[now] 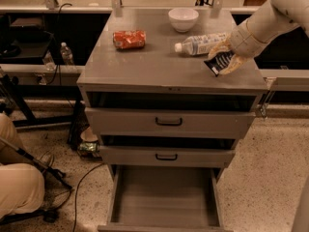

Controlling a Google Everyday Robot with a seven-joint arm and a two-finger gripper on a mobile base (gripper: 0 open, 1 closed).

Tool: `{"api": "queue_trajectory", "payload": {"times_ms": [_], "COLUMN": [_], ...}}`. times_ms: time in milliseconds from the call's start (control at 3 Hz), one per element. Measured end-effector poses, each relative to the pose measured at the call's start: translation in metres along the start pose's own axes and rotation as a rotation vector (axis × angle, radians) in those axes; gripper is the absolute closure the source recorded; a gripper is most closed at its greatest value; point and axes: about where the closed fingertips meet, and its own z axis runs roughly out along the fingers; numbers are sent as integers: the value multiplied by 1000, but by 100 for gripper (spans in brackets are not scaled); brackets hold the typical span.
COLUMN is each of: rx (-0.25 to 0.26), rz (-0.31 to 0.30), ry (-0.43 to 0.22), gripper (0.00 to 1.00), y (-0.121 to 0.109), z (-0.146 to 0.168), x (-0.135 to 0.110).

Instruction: Pick rxbar blueberry from bottom drawer and place on counter

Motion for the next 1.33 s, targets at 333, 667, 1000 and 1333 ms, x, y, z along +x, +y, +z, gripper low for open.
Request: {"api": "queue_trajectory", "payload": {"times_ms": [333, 667, 1000, 1333], "rx": [-49, -81, -100, -102], "rz": [-21, -28, -32, -26], "ry": [7, 4, -1, 22], "gripper": [27, 4, 0, 0], "y": [-1, 1, 1, -1], "z": [6, 11, 15, 9], "x": [3, 5, 6, 13]}}
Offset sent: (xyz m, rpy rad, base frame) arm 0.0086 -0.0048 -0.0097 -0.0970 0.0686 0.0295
